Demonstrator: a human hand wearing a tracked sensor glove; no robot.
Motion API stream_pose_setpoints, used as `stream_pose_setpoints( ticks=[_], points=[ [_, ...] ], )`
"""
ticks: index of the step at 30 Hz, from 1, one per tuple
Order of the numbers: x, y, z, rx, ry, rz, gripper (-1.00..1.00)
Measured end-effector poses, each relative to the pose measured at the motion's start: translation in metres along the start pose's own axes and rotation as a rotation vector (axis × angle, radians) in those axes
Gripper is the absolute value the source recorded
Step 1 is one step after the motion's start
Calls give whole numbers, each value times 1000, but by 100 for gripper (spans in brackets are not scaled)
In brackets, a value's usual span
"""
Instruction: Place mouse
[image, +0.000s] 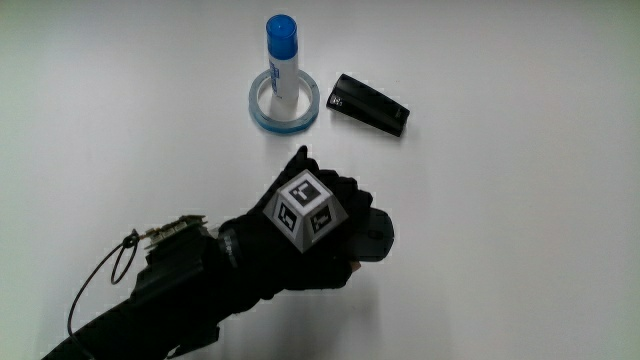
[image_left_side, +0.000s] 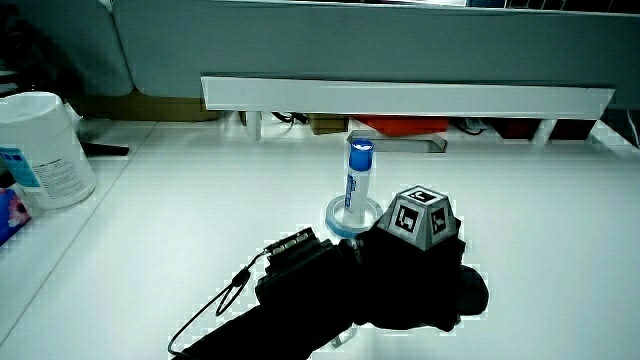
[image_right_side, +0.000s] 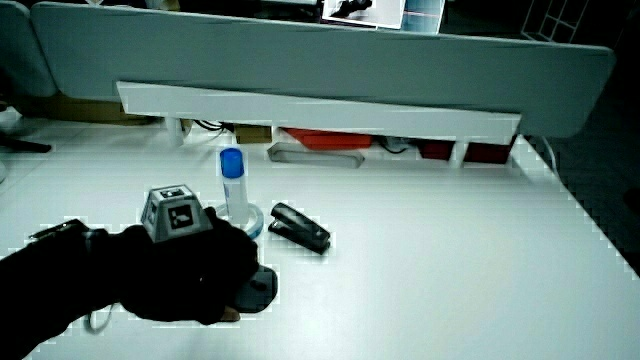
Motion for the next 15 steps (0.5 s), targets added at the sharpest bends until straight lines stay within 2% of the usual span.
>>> stream_pose_setpoints(
  ticks=[1, 3, 4, 7, 15],
  points=[
    [0, 2, -8, -15, -19, -9, 0],
    [3, 1, -15, -32, 7, -16, 0],
    [3, 3, -23, -45, -16, -18, 0],
    [5, 6, -38, -67, -4, -51, 0],
    [8, 12, -67, -123, 19, -55, 0]
  ],
)
